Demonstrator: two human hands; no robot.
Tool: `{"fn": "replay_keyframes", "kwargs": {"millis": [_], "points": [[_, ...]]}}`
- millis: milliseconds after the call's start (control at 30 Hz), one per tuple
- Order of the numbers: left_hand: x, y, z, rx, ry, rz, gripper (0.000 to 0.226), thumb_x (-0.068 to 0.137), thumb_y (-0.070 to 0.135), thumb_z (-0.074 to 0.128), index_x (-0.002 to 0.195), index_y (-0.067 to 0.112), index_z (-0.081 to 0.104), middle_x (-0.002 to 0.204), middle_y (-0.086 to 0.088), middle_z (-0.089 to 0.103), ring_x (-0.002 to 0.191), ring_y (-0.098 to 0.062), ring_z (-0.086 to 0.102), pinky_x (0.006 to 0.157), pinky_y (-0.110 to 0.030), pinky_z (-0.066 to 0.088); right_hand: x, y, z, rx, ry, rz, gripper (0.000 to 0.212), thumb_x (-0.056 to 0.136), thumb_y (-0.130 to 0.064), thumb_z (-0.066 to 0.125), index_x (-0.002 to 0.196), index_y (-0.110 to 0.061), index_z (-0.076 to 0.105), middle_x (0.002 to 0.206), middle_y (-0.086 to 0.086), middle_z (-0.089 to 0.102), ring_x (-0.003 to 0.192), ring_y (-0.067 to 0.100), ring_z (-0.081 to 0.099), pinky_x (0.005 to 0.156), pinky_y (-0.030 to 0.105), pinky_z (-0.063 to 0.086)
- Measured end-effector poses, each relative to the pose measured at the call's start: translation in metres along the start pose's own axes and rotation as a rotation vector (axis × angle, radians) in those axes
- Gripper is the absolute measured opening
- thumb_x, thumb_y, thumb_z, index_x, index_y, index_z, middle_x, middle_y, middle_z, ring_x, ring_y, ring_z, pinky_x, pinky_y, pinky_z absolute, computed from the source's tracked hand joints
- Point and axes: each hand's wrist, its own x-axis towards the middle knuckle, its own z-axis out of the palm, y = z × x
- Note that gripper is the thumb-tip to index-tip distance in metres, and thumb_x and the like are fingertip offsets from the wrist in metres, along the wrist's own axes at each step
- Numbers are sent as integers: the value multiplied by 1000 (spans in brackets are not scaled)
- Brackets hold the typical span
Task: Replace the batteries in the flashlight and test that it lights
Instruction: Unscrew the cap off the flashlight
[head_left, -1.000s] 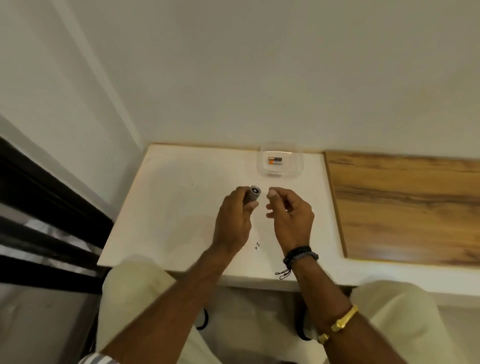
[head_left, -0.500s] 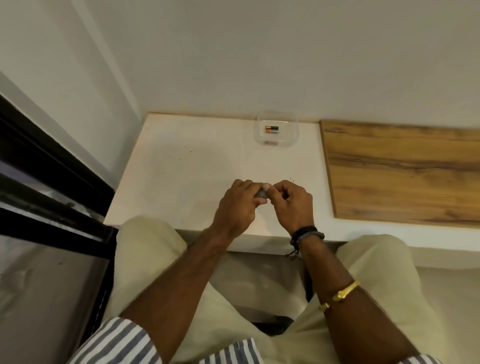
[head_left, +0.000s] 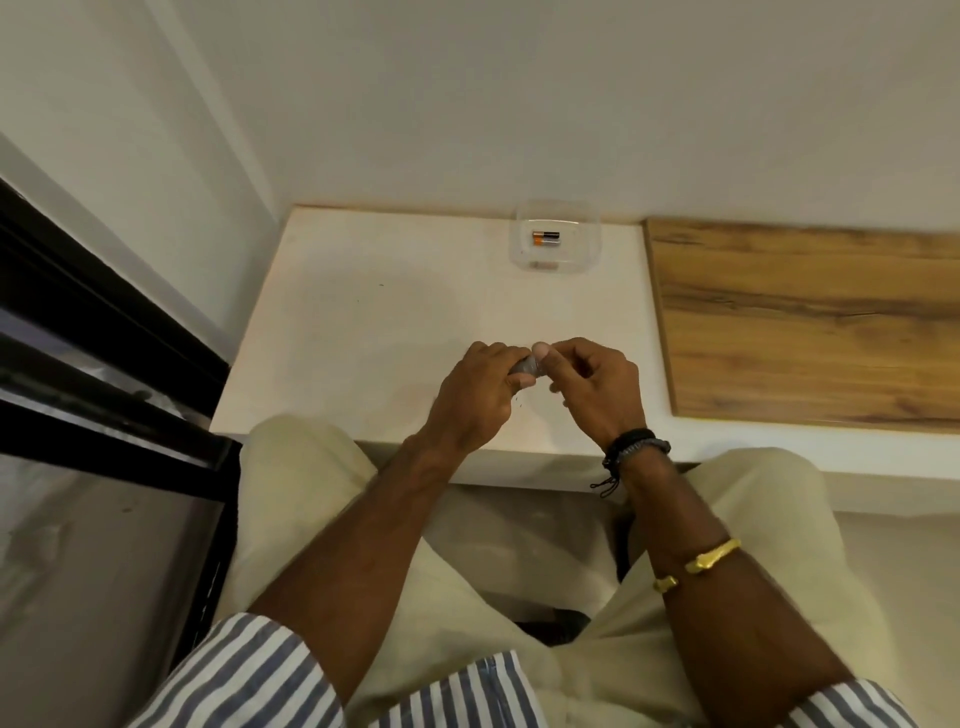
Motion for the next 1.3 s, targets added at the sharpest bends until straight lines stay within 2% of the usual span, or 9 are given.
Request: {"fn": "replay_keyframes", "kwargs": {"millis": [200,333,567,667,767,933,1033,1200,1300], "points": [[-4,5,0,28,-25,-16,30,102,22,53,127,8,61,115,-9,68,101,-23,54,85,-39,50,0,5,-3,-31,9,-10,19,99,-29,65,91,-17,76,74,-6,73,61,3,68,60,24,56],[-3,3,-3,26,1,1,27,101,21,55,125,11,63,112,-5,70,100,-22,55,82,-36,50,-1,-1,1,-7,-15,2,29,92,-49,69,91,-21,74,72,-7,73,63,9,71,60,25,58],[-3,-1,-3,34,2,-15,31,101,22,55,129,10,61,113,-7,69,100,-23,54,83,-40,52,0,2,-3,14,-137,-116,29,90,-9,74,118,-18,73,112,-3,74,101,14,68,86,36,60],[-3,-1,-4,47,-4,1,30,100,23,56,127,10,62,112,-7,69,100,-23,54,82,-39,52,0,0,-2,37,-112,-13,31,92,-32,74,121,-27,68,108,-6,74,95,11,71,79,25,59],[-5,1,-2,52,-16,15,30,100,21,57,128,10,62,111,-7,69,97,-19,51,81,-35,49,-1,2,1,-37,-27,21,32,94,-50,65,95,-19,75,80,-7,73,68,7,71,62,21,53],[-5,0,-1,37,-19,0,30,100,20,56,127,8,62,113,-9,70,100,-24,54,83,-38,49,-1,7,0,-46,-63,-89,14,96,-21,70,106,-14,76,94,-3,74,86,13,68,75,29,56],[-5,-2,-1,55,-26,-25,31,100,20,56,129,9,61,114,-9,69,100,-24,54,84,-38,50,0,7,-2,-10,-149,-133,36,87,0,69,117,-20,73,112,-6,72,101,9,65,80,30,57],[-5,-2,1,48,-23,-11,30,100,22,56,127,11,62,112,-6,70,100,-21,55,83,-36,50,-1,4,3,-22,-58,32,28,94,-47,67,108,-23,72,96,-6,74,82,11,71,70,28,57],[-5,-3,2,55,-47,-11,31,100,23,55,127,11,62,114,-7,70,100,-21,55,84,-36,50,-3,6,5,-62,-54,-9,25,97,-41,65,94,-18,75,78,-9,72,68,7,68,64,26,53]]}}
